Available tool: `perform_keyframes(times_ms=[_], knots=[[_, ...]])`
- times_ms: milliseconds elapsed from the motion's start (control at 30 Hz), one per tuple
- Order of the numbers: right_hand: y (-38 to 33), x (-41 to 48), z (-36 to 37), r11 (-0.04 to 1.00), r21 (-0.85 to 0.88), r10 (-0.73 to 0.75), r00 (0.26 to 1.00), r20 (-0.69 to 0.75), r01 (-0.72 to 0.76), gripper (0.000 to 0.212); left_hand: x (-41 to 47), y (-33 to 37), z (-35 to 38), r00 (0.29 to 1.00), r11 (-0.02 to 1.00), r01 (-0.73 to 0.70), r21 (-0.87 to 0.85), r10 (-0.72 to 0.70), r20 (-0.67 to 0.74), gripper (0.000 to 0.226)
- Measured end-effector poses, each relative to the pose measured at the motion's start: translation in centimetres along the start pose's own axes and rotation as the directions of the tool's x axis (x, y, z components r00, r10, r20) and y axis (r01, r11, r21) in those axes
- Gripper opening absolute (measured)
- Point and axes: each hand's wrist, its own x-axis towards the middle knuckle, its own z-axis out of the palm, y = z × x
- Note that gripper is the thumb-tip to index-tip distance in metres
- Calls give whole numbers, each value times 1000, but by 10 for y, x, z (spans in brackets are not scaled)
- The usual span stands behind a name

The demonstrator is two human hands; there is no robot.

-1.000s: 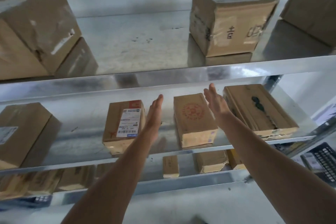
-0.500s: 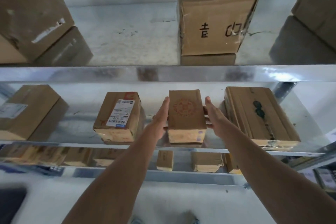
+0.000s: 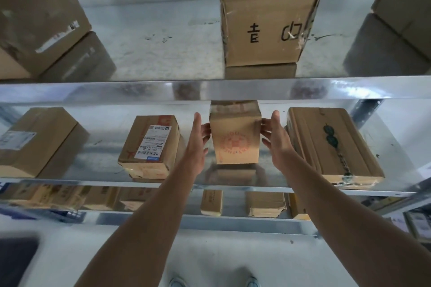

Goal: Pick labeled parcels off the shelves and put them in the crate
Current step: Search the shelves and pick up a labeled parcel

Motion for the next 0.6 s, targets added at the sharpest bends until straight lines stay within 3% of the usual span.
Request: perform_keyframes(times_ms=[200, 467, 600], knots=[[1, -4, -6, 996, -32, 84, 996, -4, -84, 62, -4, -4, -1, 996, 996, 89, -24, -89, -7, 66], [-8, -7, -7, 999, 37, 11, 1000, 5, -11, 80, -3, -1, -4, 999, 994, -16, -110, 21, 47, 89], [-7, -13, -4, 999, 42, -2, 1000, 25, 1, 84, -4, -6, -6, 999, 994, -5, -112, 10, 42, 102]])
